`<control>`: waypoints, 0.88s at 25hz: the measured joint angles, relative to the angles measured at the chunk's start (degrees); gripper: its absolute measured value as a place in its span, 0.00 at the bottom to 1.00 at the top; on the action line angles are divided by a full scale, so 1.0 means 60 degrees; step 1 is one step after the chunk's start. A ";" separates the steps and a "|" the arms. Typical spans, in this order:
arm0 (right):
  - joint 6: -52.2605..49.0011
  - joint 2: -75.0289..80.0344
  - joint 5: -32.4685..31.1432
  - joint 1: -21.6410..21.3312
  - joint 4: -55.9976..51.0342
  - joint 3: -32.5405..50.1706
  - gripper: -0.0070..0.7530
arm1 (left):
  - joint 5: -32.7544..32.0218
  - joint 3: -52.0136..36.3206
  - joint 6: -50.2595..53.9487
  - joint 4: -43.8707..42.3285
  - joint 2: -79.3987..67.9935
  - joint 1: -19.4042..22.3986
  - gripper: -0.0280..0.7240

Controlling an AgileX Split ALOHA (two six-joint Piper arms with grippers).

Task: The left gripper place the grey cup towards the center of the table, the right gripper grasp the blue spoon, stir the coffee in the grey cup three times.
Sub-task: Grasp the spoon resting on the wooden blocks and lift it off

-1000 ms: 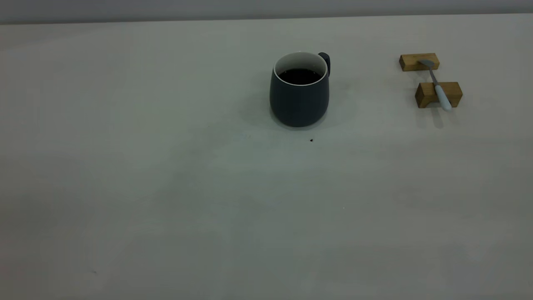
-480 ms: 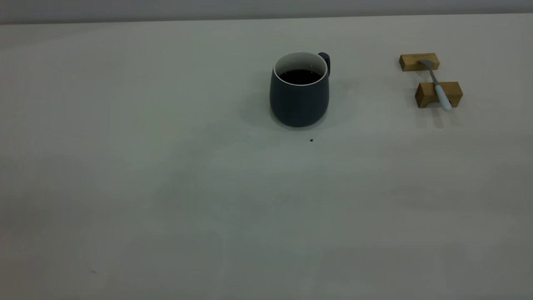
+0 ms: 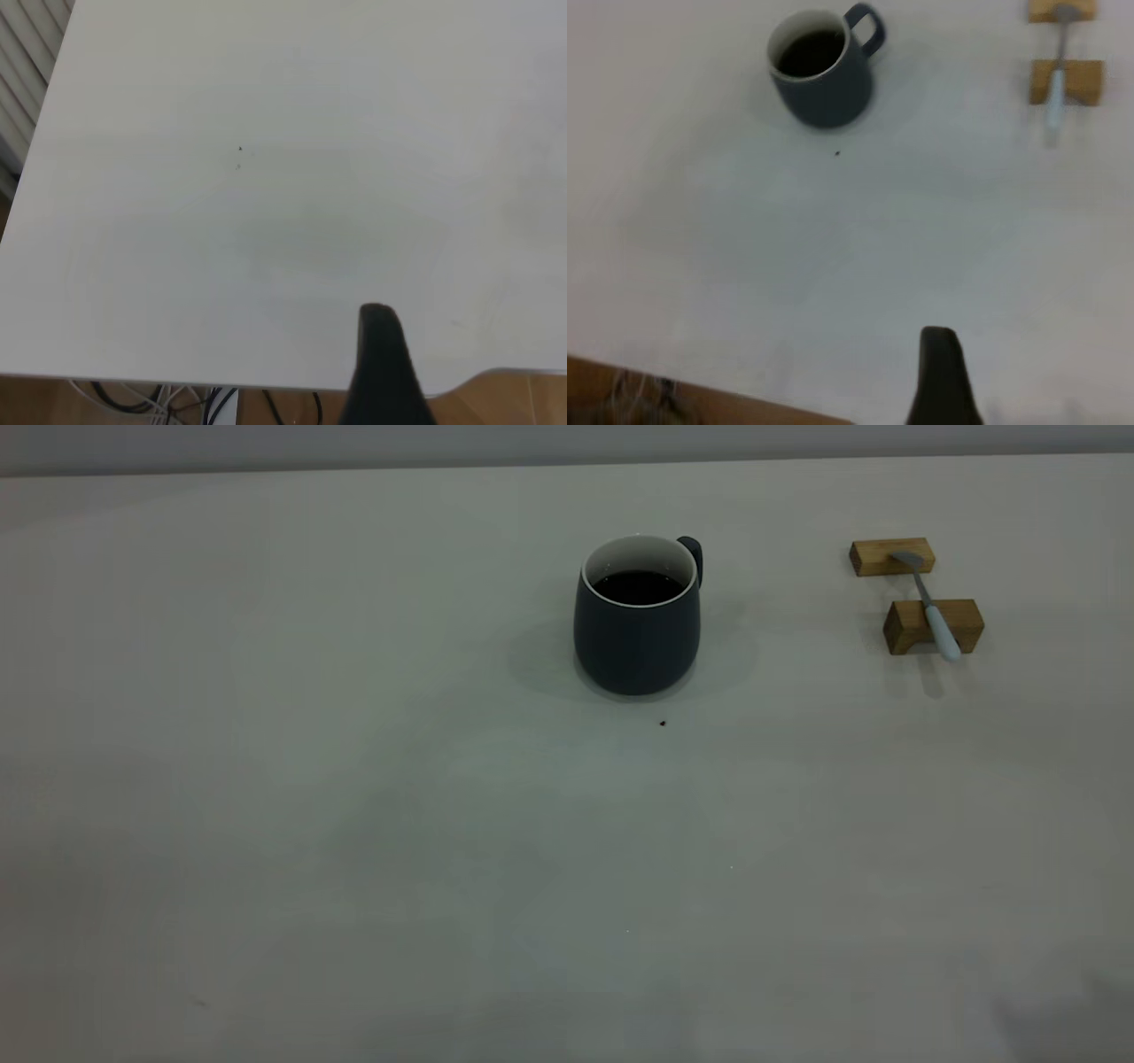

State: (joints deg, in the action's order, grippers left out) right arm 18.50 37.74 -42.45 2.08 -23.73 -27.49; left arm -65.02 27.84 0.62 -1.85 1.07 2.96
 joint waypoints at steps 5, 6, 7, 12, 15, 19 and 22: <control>0.1865 0.2740 0.1013 0.0000 -0.1505 -0.0187 0.79 | 0.0000 0.0000 0.0000 0.0000 0.0000 0.0000 0.82; 0.2037 0.3393 0.1135 0.0000 -0.1750 -0.0358 0.79 | 0.0000 0.0000 0.0000 0.0000 0.0000 0.0000 0.82; 0.2123 0.4051 0.1197 0.0000 -0.1862 -0.0563 0.79 | 0.0000 0.0000 0.0000 0.0000 0.0000 0.0000 0.82; 0.2320 0.6955 0.1390 0.0000 -0.2039 -0.1822 0.79 | 0.0000 0.0000 0.0000 0.0000 0.0000 0.0000 0.82; 0.2365 0.8428 0.1396 0.0000 -0.2071 -0.2696 0.79 | 0.0000 0.0000 0.0000 0.0000 0.0000 0.0000 0.82; 0.2367 0.9964 0.1458 0.0000 -0.2072 -0.3676 0.79 | 0.0000 0.0000 -0.0010 0.0000 0.0000 0.0000 0.82; 0.2376 1.0956 0.1513 0.0000 -0.2000 -0.4521 0.79 | 0.0000 0.0000 -0.0012 0.0000 0.0000 0.0000 0.82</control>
State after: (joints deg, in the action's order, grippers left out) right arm 32.76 103.48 -33.37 2.08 -35.73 -54.62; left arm -65.02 27.84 0.55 -1.85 1.07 2.96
